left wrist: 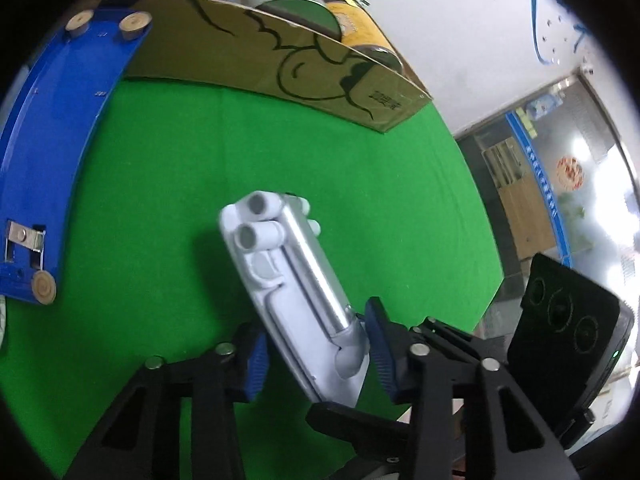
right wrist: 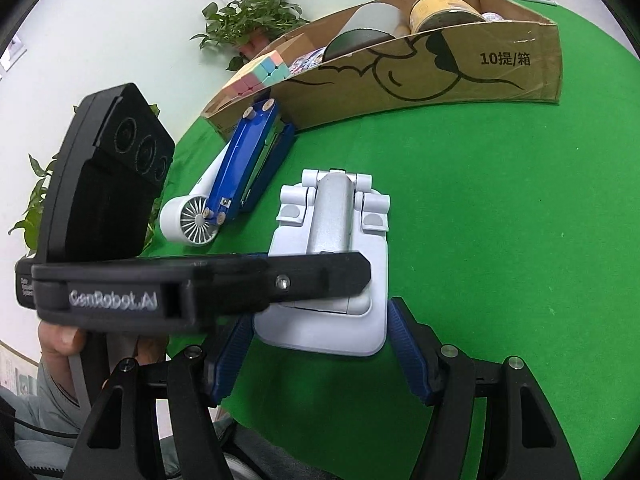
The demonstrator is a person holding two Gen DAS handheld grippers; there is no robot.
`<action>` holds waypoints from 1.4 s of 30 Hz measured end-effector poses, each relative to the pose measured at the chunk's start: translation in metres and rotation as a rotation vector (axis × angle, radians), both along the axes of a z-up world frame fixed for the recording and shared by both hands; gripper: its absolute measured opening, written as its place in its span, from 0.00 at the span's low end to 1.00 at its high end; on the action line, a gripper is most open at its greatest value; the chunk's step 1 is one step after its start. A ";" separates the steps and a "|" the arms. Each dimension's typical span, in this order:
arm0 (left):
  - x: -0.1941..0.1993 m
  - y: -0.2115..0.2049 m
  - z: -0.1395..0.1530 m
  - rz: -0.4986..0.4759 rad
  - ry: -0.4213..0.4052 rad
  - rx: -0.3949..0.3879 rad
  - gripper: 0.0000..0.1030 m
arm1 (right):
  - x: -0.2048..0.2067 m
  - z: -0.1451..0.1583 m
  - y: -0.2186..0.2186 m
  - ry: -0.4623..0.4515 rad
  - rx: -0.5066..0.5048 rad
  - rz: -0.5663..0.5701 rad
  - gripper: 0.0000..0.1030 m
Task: Organize rigid objects
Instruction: 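Lift the white phone stand with the right gripper and lower it into the box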
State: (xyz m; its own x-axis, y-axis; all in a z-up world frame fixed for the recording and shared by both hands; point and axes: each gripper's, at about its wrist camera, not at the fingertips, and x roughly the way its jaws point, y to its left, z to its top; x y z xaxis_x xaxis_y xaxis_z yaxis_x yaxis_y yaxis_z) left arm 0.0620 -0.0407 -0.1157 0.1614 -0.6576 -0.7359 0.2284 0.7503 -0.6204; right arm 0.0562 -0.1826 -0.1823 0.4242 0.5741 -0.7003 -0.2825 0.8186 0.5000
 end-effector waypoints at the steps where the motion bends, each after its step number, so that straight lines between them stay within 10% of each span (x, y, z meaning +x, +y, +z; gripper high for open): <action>1: 0.001 0.001 -0.001 0.004 0.005 -0.006 0.39 | 0.000 0.000 0.000 -0.003 -0.002 0.002 0.63; 10: 0.001 0.001 0.022 -0.041 -0.098 -0.014 0.23 | 0.000 0.009 0.005 -0.051 0.000 -0.009 0.61; 28: 0.058 0.050 0.119 0.036 -0.346 -0.022 0.22 | 0.048 0.108 0.041 -0.334 -0.012 0.037 0.61; 42: 0.182 0.064 0.104 0.032 -0.172 -0.015 0.22 | 0.189 0.125 0.072 -0.168 -0.058 0.086 0.61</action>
State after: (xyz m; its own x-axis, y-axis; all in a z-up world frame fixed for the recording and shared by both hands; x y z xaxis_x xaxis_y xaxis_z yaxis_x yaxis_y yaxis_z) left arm 0.2445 0.0229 -0.0113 0.3046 -0.6610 -0.6858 0.3084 0.7497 -0.5856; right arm 0.2450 -0.1106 -0.0572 0.4890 0.5742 -0.6566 -0.4285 0.8138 0.3925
